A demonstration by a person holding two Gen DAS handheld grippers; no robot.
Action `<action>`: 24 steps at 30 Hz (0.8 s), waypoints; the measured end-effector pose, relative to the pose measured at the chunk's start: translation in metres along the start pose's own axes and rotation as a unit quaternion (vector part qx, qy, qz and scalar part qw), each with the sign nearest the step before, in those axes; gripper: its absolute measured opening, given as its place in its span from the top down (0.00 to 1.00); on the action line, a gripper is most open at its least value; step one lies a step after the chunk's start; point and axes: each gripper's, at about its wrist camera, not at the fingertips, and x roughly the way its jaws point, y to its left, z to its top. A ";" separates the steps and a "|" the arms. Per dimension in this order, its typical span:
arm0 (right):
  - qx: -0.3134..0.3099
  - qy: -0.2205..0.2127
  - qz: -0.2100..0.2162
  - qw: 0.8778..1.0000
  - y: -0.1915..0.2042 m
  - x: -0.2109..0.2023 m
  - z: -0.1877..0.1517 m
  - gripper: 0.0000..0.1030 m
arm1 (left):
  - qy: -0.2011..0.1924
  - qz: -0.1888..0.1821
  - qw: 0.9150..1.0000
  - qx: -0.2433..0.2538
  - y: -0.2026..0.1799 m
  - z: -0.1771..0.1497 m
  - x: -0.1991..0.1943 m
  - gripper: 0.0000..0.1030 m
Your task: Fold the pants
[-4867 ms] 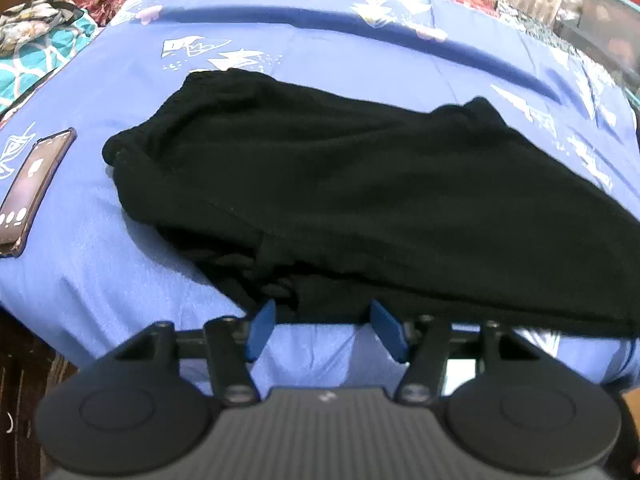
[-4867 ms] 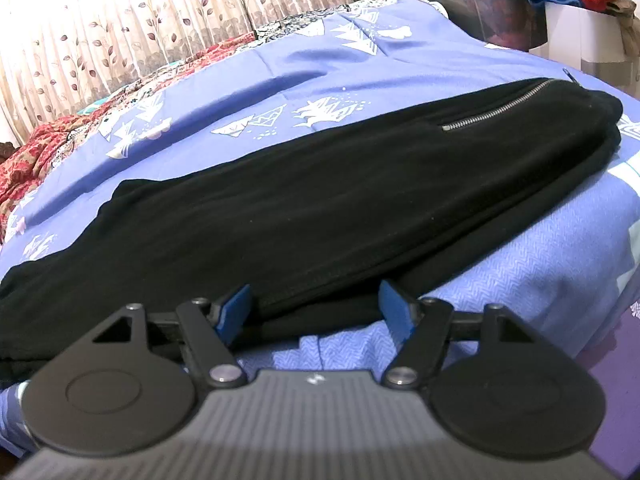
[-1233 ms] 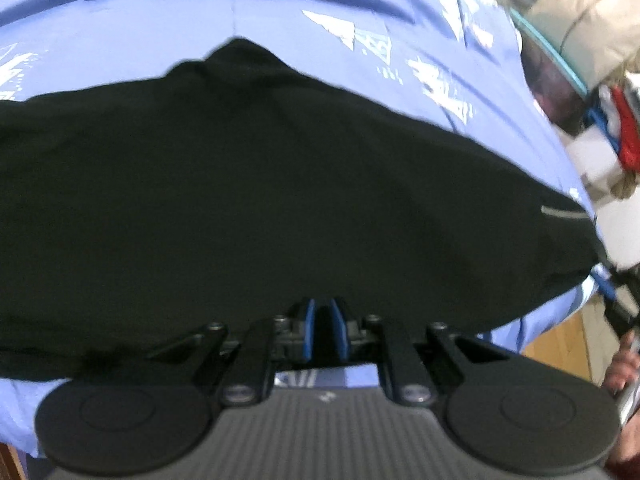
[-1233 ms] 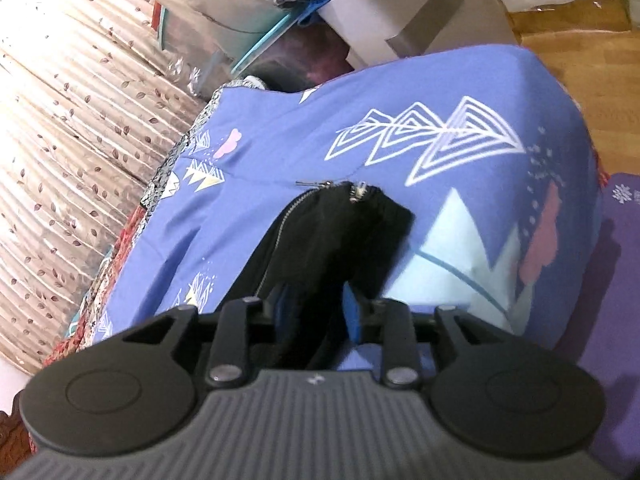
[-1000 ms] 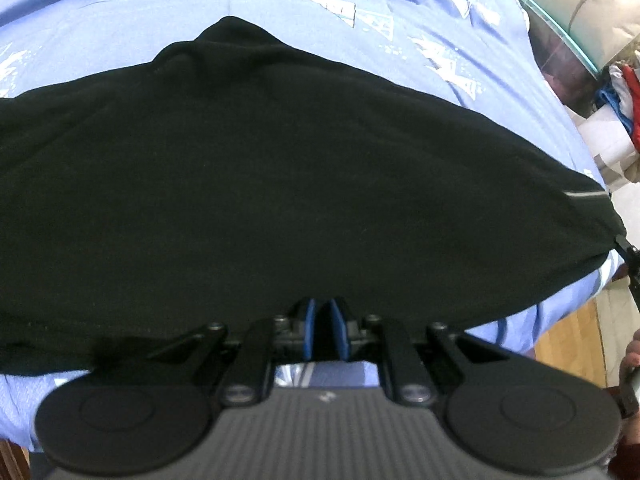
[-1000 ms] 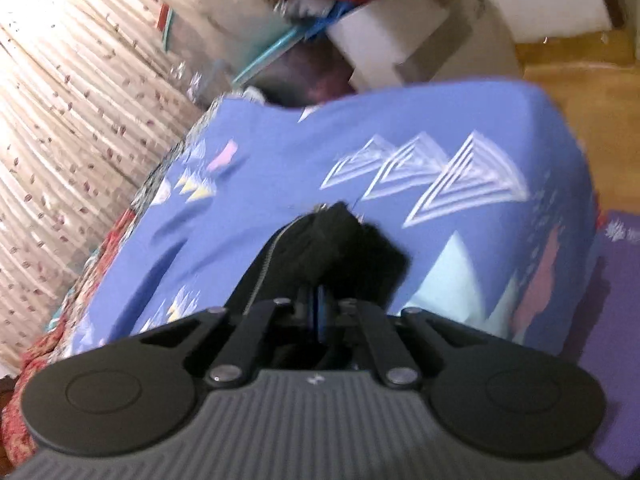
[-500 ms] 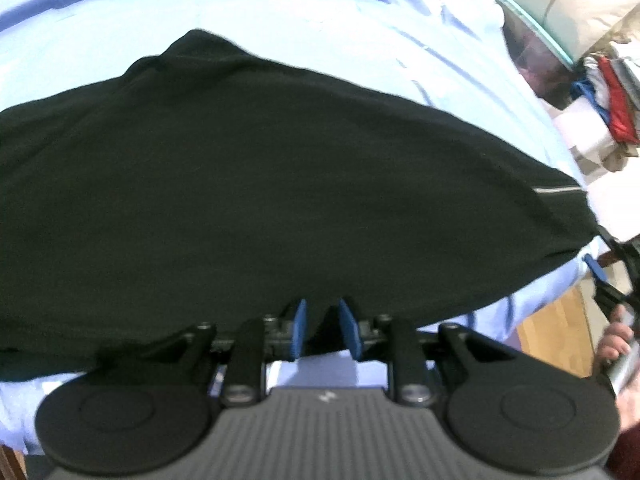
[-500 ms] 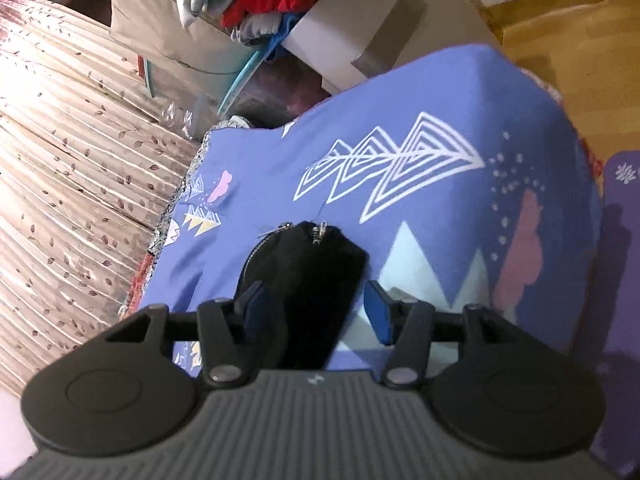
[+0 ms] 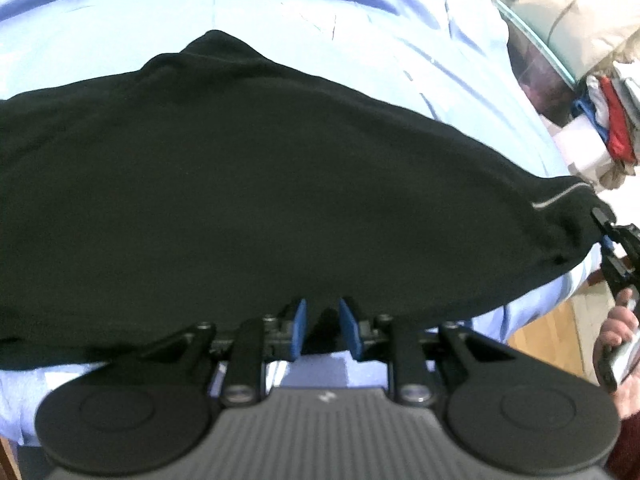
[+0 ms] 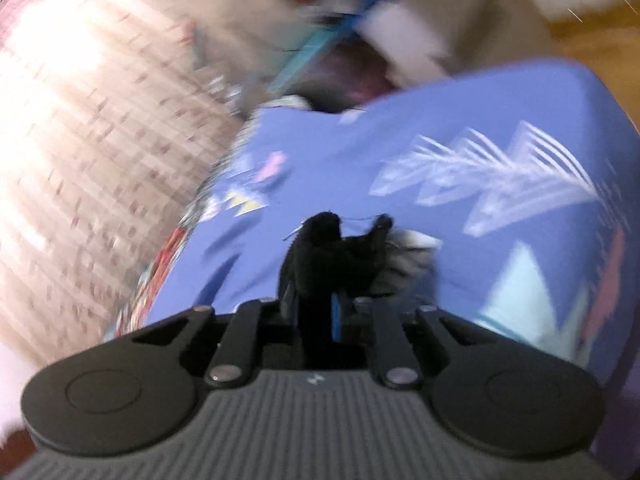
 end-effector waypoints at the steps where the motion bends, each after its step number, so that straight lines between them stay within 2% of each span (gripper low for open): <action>1: -0.030 0.002 0.007 1.000 0.015 -0.003 -0.003 0.84 | -0.001 -0.004 1.000 -0.003 0.002 0.000 -0.001 0.80; 5: -0.136 0.022 0.040 0.990 0.070 -0.008 -0.025 0.84 | -0.004 -0.023 1.000 -0.012 0.010 0.002 -0.006 0.80; 9: -0.229 0.065 0.072 0.969 0.117 -0.002 -0.067 0.84 | -0.006 -0.046 0.999 -0.025 0.016 0.016 -0.010 0.80; 13: -0.317 0.130 0.087 0.935 0.151 0.015 -0.122 0.84 | -0.025 -0.056 0.997 -0.037 0.017 0.032 -0.016 0.71; 15: -0.375 0.164 0.078 0.909 0.163 0.026 -0.155 0.83 | -0.028 -0.056 0.997 -0.035 0.016 0.033 -0.016 0.70; 17: -0.449 0.185 0.058 0.872 0.170 0.033 -0.187 0.76 | -0.022 -0.058 0.997 -0.035 0.017 0.031 -0.014 0.70; 18: -0.478 0.184 0.056 0.857 0.171 0.031 -0.198 0.68 | -0.020 -0.058 0.997 -0.036 0.016 0.031 -0.012 0.70; 19: -0.502 0.183 0.060 0.843 0.173 0.028 -0.205 0.49 | -0.018 -0.058 0.997 -0.036 0.017 0.029 -0.011 0.70; 20: -0.519 0.185 0.073 0.831 0.176 0.024 -0.209 0.41 | -0.016 -0.059 0.997 -0.037 0.018 0.029 -0.010 0.70; 21: -0.528 0.184 0.089 0.824 0.178 0.017 -0.210 0.34 | -0.014 -0.059 0.997 -0.040 0.019 0.029 -0.010 0.70; 23: -0.533 0.178 0.109 0.820 0.180 0.007 -0.203 0.36 | -0.015 -0.062 0.997 -0.049 0.024 0.029 -0.012 0.70; 24: -0.528 0.179 0.117 0.822 0.182 0.003 -0.198 0.37 | -0.019 -0.063 0.996 -0.054 0.026 0.029 -0.014 0.70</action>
